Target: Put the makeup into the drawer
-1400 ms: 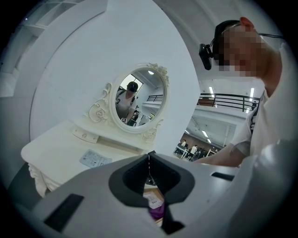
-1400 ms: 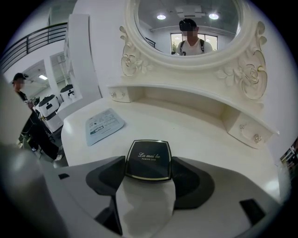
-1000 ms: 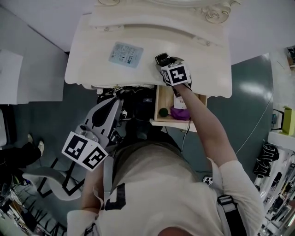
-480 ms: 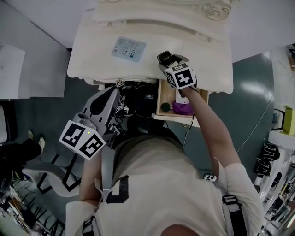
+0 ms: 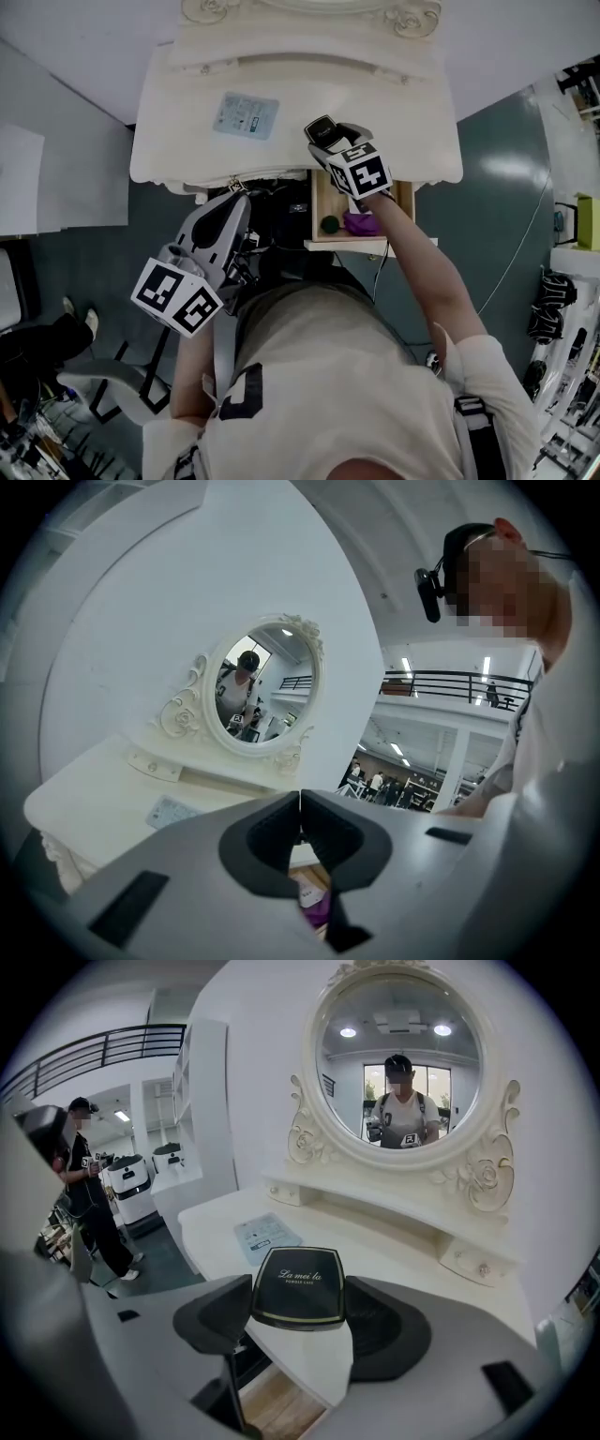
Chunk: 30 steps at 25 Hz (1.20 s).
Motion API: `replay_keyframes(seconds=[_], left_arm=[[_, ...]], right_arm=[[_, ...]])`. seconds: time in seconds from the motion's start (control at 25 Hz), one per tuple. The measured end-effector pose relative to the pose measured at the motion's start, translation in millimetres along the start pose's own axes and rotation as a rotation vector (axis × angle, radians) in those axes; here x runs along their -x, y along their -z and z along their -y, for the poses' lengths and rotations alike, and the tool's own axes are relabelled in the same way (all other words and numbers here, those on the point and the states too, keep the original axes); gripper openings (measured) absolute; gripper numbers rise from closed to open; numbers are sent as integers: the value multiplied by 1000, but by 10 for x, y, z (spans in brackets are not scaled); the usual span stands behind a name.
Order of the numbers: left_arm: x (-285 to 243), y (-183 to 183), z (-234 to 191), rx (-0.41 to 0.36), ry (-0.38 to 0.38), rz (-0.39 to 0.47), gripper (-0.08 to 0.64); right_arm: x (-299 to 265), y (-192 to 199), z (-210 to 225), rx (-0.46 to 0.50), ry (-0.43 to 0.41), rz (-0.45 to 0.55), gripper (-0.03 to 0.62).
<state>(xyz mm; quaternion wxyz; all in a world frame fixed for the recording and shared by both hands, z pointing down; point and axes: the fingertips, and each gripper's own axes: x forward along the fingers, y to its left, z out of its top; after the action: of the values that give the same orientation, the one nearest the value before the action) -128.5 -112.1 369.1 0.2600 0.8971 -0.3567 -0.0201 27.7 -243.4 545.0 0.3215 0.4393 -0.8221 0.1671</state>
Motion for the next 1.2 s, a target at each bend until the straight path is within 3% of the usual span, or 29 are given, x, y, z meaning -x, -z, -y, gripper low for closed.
replay_keyframes(seconds=[0.56,1.2], left_arm=[[-300,17,336,-15,118,-56,60],[-624,213,618,-19,230,-139,59]], right_arm=[[641,62,-20,-97,18,71,298],[1199,1139,91,-341,86,8,298]])
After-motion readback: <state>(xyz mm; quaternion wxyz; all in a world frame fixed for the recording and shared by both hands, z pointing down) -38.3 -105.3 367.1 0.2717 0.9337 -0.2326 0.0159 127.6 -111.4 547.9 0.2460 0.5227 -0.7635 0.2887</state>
